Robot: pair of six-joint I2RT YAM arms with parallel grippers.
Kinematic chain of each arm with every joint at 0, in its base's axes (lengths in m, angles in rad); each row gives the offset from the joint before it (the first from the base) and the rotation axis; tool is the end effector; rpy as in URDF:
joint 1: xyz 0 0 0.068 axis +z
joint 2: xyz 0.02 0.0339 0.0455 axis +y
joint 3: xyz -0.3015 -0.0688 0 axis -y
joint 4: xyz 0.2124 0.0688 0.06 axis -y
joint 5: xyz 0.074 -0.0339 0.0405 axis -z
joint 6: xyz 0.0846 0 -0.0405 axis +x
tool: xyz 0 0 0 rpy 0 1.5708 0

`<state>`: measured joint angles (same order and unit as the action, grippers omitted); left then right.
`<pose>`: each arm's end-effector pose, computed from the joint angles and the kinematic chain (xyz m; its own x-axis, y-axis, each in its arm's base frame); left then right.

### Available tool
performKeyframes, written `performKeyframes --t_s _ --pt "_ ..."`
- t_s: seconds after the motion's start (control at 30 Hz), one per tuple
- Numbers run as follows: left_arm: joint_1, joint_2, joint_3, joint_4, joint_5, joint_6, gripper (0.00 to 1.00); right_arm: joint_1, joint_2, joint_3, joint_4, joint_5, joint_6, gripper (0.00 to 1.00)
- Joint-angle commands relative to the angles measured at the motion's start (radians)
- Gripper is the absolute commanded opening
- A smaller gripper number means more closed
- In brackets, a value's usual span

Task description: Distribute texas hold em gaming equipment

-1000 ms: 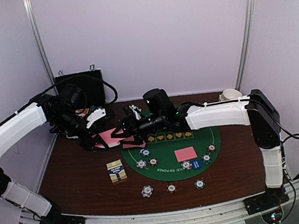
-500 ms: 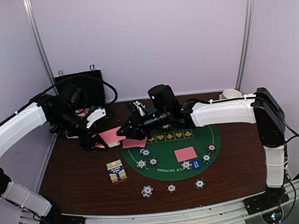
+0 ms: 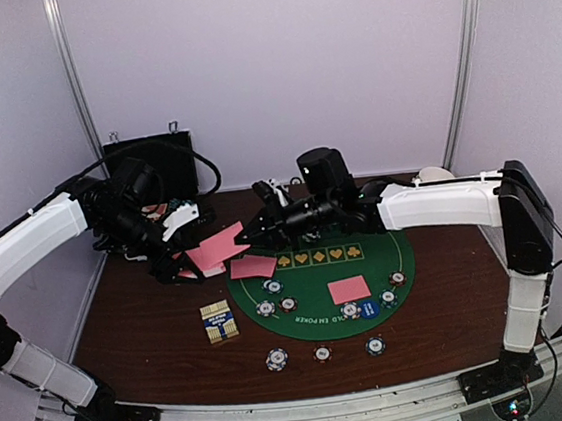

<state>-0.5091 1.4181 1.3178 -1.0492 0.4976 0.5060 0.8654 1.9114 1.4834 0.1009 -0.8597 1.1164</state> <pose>0.2005 -0.1582 0.3146 -0.4068 0.7148 -0.5688 0.9099 0.3724 -0.1828 0.2502 0.3927 0.3226 -0.9559 -0.2180 -0.1969 -0.2351 0.1658 0.9577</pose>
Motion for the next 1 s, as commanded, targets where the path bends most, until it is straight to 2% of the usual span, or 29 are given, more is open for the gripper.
performKeyframes --t_s 0.0,0.17,0.5,0.7,0.97 --pt "0.006 -0.011 0.018 0.02 0.016 0.005 0.0 -0.042 -0.097 -0.074 0.005 0.0 0.002 0.0" --pt "0.006 -0.013 0.015 0.02 0.011 0.008 0.0 -0.13 -0.215 -0.244 -0.021 0.006 -0.021 0.0" --pt "0.006 -0.013 0.023 0.007 0.013 0.009 0.0 -0.348 -0.413 -0.575 -0.2 0.051 -0.193 0.0" --pt "0.006 -0.007 0.026 0.007 0.019 0.008 0.0 -0.389 -0.388 -0.609 -0.271 0.102 -0.29 0.0" --pt "0.006 -0.011 0.017 0.005 0.013 0.009 0.0 -0.395 -0.242 -0.523 -0.332 0.168 -0.39 0.0"
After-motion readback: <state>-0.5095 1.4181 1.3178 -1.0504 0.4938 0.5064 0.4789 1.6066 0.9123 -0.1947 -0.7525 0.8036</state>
